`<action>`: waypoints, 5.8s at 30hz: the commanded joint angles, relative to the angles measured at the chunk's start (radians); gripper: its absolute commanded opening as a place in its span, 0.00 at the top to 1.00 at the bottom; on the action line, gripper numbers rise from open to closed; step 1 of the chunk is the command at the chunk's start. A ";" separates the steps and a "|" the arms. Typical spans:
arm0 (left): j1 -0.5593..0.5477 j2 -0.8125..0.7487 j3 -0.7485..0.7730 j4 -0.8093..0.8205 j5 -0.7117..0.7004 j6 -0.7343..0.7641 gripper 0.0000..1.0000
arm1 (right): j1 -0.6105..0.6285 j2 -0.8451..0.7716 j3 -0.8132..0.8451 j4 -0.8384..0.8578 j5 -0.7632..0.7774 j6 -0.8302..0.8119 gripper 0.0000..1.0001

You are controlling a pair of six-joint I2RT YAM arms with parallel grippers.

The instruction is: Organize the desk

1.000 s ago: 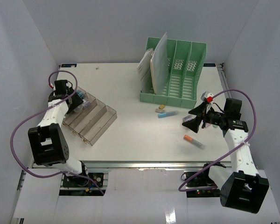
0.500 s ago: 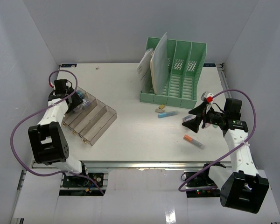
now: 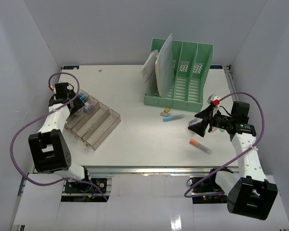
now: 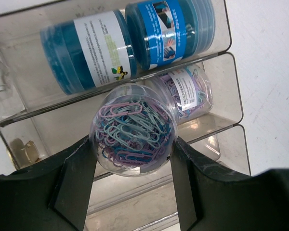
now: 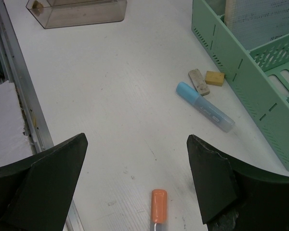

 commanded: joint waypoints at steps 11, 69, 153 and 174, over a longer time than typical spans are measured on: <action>0.020 -0.029 -0.032 0.043 0.039 0.015 0.52 | -0.005 -0.008 -0.001 0.021 -0.010 -0.007 0.10; 0.021 -0.384 -0.298 0.322 1.040 -0.065 0.02 | 0.158 0.108 0.035 0.093 0.749 0.179 0.10; -1.011 0.283 -0.058 0.961 0.785 -0.531 0.32 | 0.418 0.026 -0.025 0.205 0.237 -0.169 0.56; -0.675 -0.220 -0.121 0.130 0.338 -0.196 0.51 | 0.426 -0.114 -0.009 0.181 0.342 -0.155 0.04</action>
